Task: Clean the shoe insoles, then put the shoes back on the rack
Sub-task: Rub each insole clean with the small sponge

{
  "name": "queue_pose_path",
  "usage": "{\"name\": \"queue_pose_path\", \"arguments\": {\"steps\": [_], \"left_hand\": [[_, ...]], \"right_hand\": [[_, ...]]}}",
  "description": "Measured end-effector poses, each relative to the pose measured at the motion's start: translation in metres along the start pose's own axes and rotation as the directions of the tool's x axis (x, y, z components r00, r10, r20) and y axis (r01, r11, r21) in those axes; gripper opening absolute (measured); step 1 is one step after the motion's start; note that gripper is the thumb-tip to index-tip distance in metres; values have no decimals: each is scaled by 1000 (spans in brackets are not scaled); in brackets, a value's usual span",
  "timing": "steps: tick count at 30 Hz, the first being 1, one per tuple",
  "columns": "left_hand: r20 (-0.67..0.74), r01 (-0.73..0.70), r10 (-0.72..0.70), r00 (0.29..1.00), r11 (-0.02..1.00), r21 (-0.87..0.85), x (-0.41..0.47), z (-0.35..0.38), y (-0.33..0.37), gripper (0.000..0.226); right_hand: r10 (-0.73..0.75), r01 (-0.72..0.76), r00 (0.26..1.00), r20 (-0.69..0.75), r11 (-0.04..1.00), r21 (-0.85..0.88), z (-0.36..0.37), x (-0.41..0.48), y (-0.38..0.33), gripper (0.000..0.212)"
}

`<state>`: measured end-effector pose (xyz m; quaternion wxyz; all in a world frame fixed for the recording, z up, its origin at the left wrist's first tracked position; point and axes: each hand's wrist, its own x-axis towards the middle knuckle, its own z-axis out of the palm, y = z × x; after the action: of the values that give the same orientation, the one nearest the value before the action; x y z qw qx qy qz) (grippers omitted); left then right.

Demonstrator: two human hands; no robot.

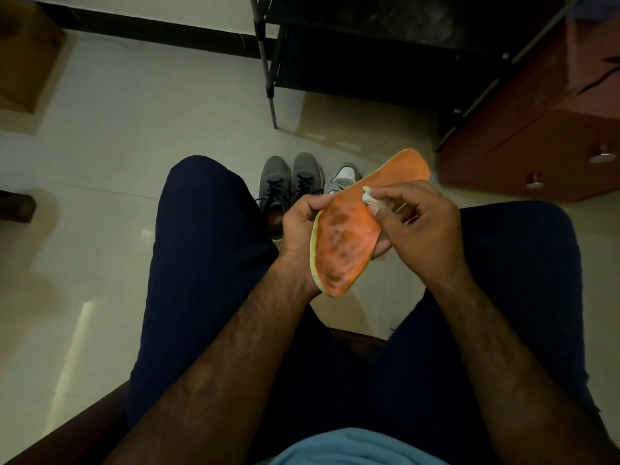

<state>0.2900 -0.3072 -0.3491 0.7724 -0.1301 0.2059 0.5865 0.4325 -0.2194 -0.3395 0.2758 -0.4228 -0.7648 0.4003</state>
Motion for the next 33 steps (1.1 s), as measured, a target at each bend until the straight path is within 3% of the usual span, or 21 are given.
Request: {"name": "queue_pose_path", "arguments": {"steps": [4, 9, 14, 19, 23, 28, 33], "left_hand": [[-33, 25, -24, 999, 999, 26, -2, 4, -3, 68], [-40, 36, -32, 999, 994, 106, -13, 11, -9, 54], [-81, 28, -17, 997, 990, 141, -12, 8, -5, 57], [-89, 39, -25, 996, 987, 157, -7, 3, -9, 61], [-42, 47, -40, 998, 983, 175, -5, 2, -8, 57], [-81, 62, -48, 996, 981, 181, -3, 3, -12, 57], [-50, 66, -59, 997, 985, 159, -4, 5, -10, 52]], "right_hand": [[57, -58, 998, -28, 998, -33, -1, 2, 2, 39], [59, -65, 996, -71, 993, -95, -4, 2, 3, 20], [-37, 38, 999, 25, 996, -79, 1, -2, -7, 16], [22, -40, 993, -113, 987, -155, -6, 9, -1, 15], [-89, 99, 992, 91, 989, -108, 4, -3, -15, 16], [-25, 10, 997, -70, 978, -207, -5, 10, -4, 16], [-170, 191, 976, 133, 968, -165, 8, -5, -15, 19]]}}
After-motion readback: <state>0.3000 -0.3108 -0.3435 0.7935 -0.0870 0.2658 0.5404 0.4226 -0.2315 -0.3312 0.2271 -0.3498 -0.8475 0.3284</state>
